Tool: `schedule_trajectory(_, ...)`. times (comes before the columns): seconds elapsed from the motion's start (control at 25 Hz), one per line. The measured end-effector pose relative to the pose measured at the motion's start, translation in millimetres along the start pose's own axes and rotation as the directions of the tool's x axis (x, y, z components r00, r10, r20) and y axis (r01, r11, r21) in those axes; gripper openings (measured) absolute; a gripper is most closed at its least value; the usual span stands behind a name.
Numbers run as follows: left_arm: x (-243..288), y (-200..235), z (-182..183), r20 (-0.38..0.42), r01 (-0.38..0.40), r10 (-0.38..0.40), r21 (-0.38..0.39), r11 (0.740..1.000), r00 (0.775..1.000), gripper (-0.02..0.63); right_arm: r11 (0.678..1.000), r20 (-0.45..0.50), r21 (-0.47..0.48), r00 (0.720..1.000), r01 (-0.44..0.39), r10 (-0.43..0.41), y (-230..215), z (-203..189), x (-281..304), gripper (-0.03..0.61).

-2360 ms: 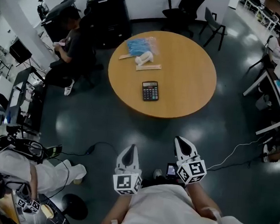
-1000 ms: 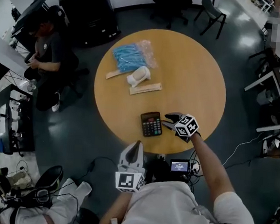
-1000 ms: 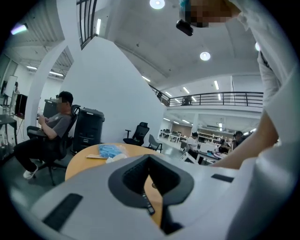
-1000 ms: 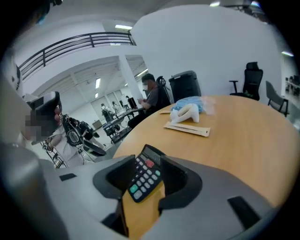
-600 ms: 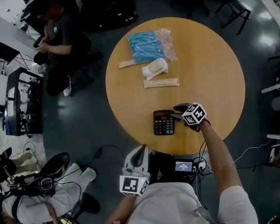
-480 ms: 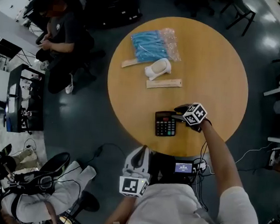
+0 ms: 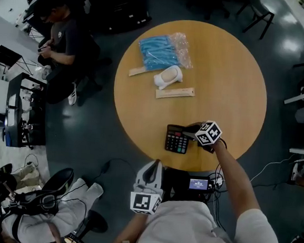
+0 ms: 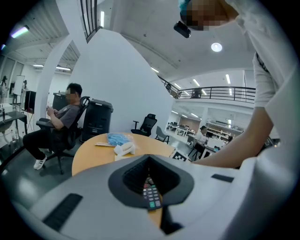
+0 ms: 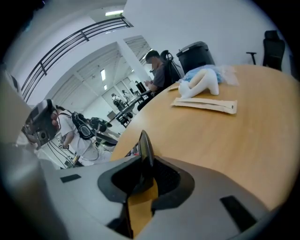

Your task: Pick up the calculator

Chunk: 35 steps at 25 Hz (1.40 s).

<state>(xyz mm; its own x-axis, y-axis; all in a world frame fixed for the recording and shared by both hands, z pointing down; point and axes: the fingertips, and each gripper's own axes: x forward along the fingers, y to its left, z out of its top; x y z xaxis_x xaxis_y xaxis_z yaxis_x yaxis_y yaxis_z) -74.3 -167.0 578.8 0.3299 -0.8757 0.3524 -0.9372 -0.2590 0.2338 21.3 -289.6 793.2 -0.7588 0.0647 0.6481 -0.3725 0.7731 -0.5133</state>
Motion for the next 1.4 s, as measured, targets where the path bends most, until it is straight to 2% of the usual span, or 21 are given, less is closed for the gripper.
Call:
schedule_trajectory(0.2,-2.8,-4.5,6.3,0.036,0.018,-0.02,0.03,0.999,0.999,0.006,0.988,0.136,0.028,0.978,0.155,-0.157,33.6,-6.3,-28.9,0.067)
schedule_trajectory(0.32,-9.6,-8.2,5.7,0.041,0.035,-0.037,0.043,0.998,0.998,0.006,0.961,0.205,0.049,0.939,0.272,-0.276,58.1,-14.3,-47.7,0.064)
schedule_trajectory(0.4,-13.8,-9.6,11.3,0.055,0.048,-0.052,0.059,0.997,0.997,0.006,0.934,0.272,0.094,0.894,0.344,-0.356,72.3,-13.5,-67.4,0.061)
schedule_trajectory(0.6,-20.4,-19.1,34.7,0.111,0.067,-0.079,0.111,0.992,0.991,0.006,0.855,0.404,0.168,0.757,0.49,-0.513,112.0,-7.1,-126.6,0.06)
schedule_trajectory(0.8,-7.1,-36.9,58.8,0.151,0.108,-0.126,0.121,0.987,0.981,0.006,0.813,0.548,0.216,0.622,0.541,-0.56,162.9,25.2,-183.5,0.06)
schedule_trajectory(0.88,-3.8,-43.5,65.8,0.165,0.127,-0.147,0.126,0.984,0.975,0.006,0.809,0.59,0.231,0.583,0.54,-0.558,178.8,35.7,-196.7,0.06)
schedule_trajectory(0.96,-4.2,-48.5,70.0,0.178,0.137,-0.159,0.125,0.983,0.971,0.006,0.806,0.612,0.234,0.562,0.543,-0.556,188.6,39.5,-203.4,0.06)
schedule_trajectory(1.04,-5.0,-53.1,71.0,0.183,0.14,-0.162,0.127,0.982,0.97,0.006,0.802,0.614,0.244,0.553,0.545,-0.563,190.3,37.0,-207.6,0.06)
schedule_trajectory(1.2,-5.9,-60.1,64.3,0.173,0.143,-0.163,0.125,0.982,0.971,0.006,0.787,0.6,0.256,0.546,0.562,-0.585,185.2,27.6,-215.4,0.06)
schedule_trajectory(1.4,-6.4,-56.1,62.8,0.162,0.13,-0.149,0.12,0.984,0.975,0.006,0.786,0.6,0.246,0.547,0.567,-0.583,184.0,29.2,-217.8,0.06)
